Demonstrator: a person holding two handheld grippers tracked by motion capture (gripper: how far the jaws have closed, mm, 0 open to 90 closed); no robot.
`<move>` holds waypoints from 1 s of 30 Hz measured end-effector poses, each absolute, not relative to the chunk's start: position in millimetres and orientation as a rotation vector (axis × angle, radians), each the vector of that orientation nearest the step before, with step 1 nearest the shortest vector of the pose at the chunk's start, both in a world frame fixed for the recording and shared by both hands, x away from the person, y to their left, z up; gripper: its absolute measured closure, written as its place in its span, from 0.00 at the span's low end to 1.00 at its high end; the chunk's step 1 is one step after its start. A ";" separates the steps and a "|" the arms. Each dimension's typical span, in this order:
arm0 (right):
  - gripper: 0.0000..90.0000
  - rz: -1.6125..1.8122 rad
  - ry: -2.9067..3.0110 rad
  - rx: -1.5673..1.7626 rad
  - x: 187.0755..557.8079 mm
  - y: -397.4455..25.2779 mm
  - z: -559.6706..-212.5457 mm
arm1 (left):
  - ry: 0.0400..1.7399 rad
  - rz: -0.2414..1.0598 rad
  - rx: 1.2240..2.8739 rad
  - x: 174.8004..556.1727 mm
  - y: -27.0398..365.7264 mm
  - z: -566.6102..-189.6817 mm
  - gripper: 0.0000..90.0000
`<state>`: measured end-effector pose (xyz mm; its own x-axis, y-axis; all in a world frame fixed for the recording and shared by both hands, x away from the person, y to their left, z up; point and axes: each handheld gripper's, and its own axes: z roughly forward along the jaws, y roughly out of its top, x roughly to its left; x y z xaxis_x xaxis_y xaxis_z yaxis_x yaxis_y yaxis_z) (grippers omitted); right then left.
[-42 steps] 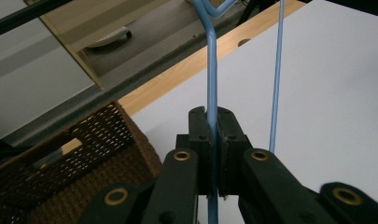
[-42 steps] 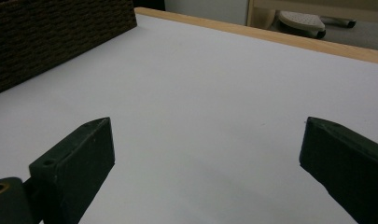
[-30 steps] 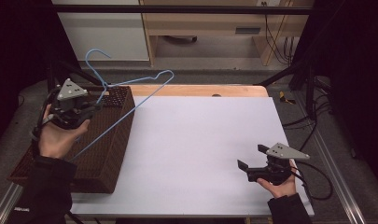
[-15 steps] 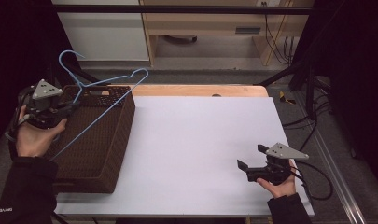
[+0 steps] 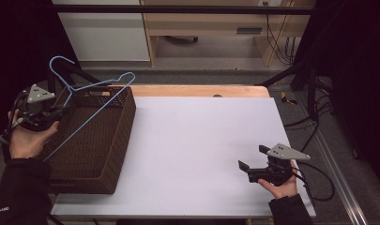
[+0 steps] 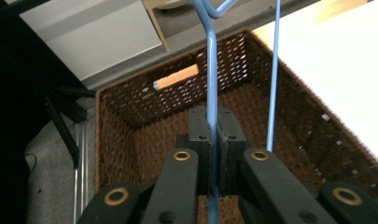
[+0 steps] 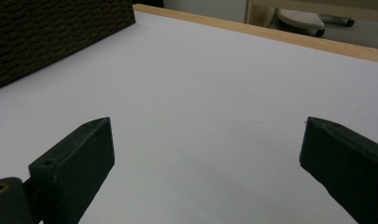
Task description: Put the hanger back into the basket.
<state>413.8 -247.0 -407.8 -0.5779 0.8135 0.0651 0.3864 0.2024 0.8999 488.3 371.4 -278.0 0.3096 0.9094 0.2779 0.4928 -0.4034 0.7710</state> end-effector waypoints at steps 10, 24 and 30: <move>0.04 1.341 2.058 1.117 413.9 -246.8 -408.0 | 1.299 0.949 2.028 490.8 391.1 -297.6 0.96; 0.04 1.339 2.059 1.119 413.9 -246.3 -408.4 | 1.333 0.907 2.089 494.9 393.4 -340.0 0.96; 0.04 1.340 2.058 1.119 413.8 -246.5 -408.2 | 1.349 0.848 2.112 498.2 388.3 -358.1 0.96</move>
<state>413.8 -246.5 -408.2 -0.5763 0.8147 0.0646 0.3889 0.2039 0.8984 498.2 388.3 -358.1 0.3184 0.9176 0.2380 0.6126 -0.3908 0.6870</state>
